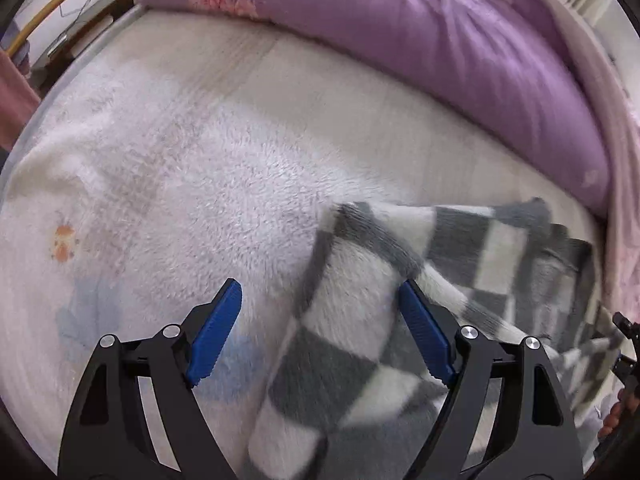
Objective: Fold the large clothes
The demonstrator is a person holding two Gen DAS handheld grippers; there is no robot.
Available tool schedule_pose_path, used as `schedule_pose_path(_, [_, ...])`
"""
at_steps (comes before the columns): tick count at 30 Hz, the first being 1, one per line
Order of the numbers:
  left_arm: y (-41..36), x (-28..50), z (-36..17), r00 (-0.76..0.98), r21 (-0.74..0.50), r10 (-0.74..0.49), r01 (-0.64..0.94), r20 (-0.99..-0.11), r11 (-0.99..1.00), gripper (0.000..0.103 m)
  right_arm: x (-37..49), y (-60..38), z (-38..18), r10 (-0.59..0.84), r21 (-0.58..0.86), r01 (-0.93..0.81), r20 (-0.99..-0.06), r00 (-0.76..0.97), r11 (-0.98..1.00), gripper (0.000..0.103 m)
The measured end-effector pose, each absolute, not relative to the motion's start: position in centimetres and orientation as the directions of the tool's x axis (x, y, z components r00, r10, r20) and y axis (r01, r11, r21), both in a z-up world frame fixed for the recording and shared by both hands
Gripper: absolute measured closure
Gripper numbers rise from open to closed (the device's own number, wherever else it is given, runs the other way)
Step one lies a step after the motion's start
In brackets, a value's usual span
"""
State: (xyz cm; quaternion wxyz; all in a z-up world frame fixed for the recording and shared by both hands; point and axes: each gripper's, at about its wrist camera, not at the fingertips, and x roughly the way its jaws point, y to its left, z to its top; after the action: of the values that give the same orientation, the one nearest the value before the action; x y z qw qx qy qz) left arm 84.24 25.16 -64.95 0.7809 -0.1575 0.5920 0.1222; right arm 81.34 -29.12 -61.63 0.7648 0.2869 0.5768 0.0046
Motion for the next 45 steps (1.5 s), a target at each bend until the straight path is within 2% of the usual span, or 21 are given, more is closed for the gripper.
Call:
schedule_pose_path(1, [25.3, 84.5, -65.4, 0.263, -0.113, -0.010, -0.378, -0.965, 0.919, 0.021, 81.6, -29.0, -62.5, 0.356, 0.450, 0.331, -0.883, 0.306, 0.830, 0.042])
schedule_pose_path(2, [25.3, 84.8, -65.7, 0.258, -0.114, -0.014, -0.377, -0.966, 0.919, 0.021, 81.8, -28.8, -63.2, 0.367, 0.458, 0.333, -0.880, 0.302, 0.824, 0.057])
schedule_pose_path(3, [25.3, 85.0, -66.0, 0.252, -0.105, -0.009, -0.368, -0.968, 0.924, 0.024, 81.7, -28.8, -63.5, 0.366, 0.458, 0.327, -0.879, 0.306, 0.827, 0.062])
schedule_pose_path(4, [25.3, 85.1, -66.0, 0.258, -0.095, 0.001, -0.358, -0.966, 0.929, 0.033, 81.6, -28.8, -63.6, 0.360, 0.451, 0.319, -0.882, 0.306, 0.834, 0.074])
schedule_pose_path(5, [25.1, 85.0, -65.7, 0.280, -0.124, -0.028, -0.330, -0.959, 0.936, 0.068, 81.2, -29.0, -63.4, 0.358, 0.456, 0.307, -0.875, 0.324, 0.835, 0.081])
schedule_pose_path(6, [24.9, 84.9, -65.2, 0.289, -0.133, -0.037, -0.320, -0.957, 0.938, 0.076, 80.6, -29.3, -62.9, 0.371, 0.473, 0.286, -0.862, 0.344, 0.833, 0.082])
schedule_pose_path(12, [23.2, 80.7, -58.8, 0.455, -0.115, 0.011, -0.248, -0.890, 0.962, 0.081, 76.5, -29.1, -57.5, 0.366, 0.483, 0.156, -0.804, 0.468, 0.862, 0.085])
schedule_pose_path(16, [21.5, 74.5, -53.6, 0.559, -0.112, 0.024, -0.207, -0.829, 0.972, 0.082, 71.5, -29.4, -53.3, 0.372, 0.496, 0.098, -0.754, 0.542, 0.863, 0.085])
schedule_pose_path(22, [20.6, 64.9, -49.0, 0.609, -0.124, 0.029, -0.207, -0.793, 0.970, 0.085, 61.8, -30.7, -48.6, 0.404, 0.555, 0.071, -0.681, 0.611, 0.829, 0.085])
schedule_pose_path(28, [21.1, 53.7, -49.6, 0.550, -0.113, 0.084, -0.314, -0.831, 0.943, 0.086, 50.7, -31.2, -47.5, 0.417, 0.548, 0.052, -0.690, 0.591, 0.835, 0.084])
schedule_pose_path(29, [21.5, 51.8, -50.3, 0.526, -0.110, 0.092, -0.341, -0.846, 0.934, 0.088, 49.2, -31.2, -47.7, 0.414, 0.538, 0.046, -0.699, 0.583, 0.842, 0.082])
schedule_pose_path(30, [22.0, 49.4, -51.5, 0.480, -0.091, 0.115, -0.384, -0.870, 0.919, 0.098, 47.2, -31.0, -48.3, 0.399, 0.508, 0.041, -0.721, 0.566, 0.860, 0.081])
schedule_pose_path(31, [22.4, 47.4, -52.6, 0.436, -0.063, 0.146, -0.430, -0.888, 0.901, 0.099, 45.3, -31.0, -49.3, 0.386, 0.481, 0.041, -0.749, 0.539, 0.876, 0.077])
schedule_pose_path(32, [22.8, 46.0, -53.6, 0.410, -0.061, 0.149, -0.457, -0.900, 0.887, 0.099, 44.0, -31.1, -50.3, 0.375, 0.467, 0.058, -0.772, 0.514, 0.882, 0.066])
schedule_pose_path(34, [23.8, 42.0, -56.5, 0.319, -0.088, 0.102, -0.530, -0.942, 0.843, 0.099, 41.2, -31.5, -53.1, 0.339, 0.420, 0.116, -0.842, 0.419, 0.900, 0.053])
schedule_pose_path(37, [23.7, 38.6, -58.6, 0.277, -0.125, 0.050, -0.579, -0.960, 0.806, 0.098, 38.2, -32.6, -56.3, 0.365, 0.429, 0.186, -0.881, 0.300, 0.884, 0.050])
schedule_pose_path(38, [23.5, 37.9, -59.1, 0.280, -0.151, 0.026, -0.590, -0.960, 0.793, 0.093, 37.2, -33.1, -57.1, 0.388, 0.449, 0.220, -0.881, 0.270, 0.866, 0.047])
schedule_pose_path(40, [23.0, 37.1, -60.0, 0.285, -0.199, -0.016, -0.626, -0.958, 0.754, 0.069, 35.6, -34.1, -57.6, 0.407, 0.467, 0.270, -0.878, 0.250, 0.842, 0.041])
schedule_pose_path(41, [22.8, 37.2, -60.2, 0.296, -0.219, -0.029, -0.634, -0.955, 0.742, 0.046, 35.1, -34.7, -57.5, 0.412, 0.476, 0.296, -0.875, 0.253, 0.828, 0.038])
schedule_pose_path(42, [22.8, 37.3, -60.4, 0.308, -0.237, -0.039, -0.641, -0.951, 0.730, 0.034, 34.9, -35.2, -57.4, 0.421, 0.490, 0.322, -0.869, 0.261, 0.810, 0.035])
schedule_pose_path(45, [21.9, 38.9, -61.1, 0.358, -0.324, -0.107, -0.626, -0.927, 0.709, 0.028, 34.4, -36.7, -57.9, 0.517, 0.612, 0.438, -0.791, 0.328, 0.658, 0.032])
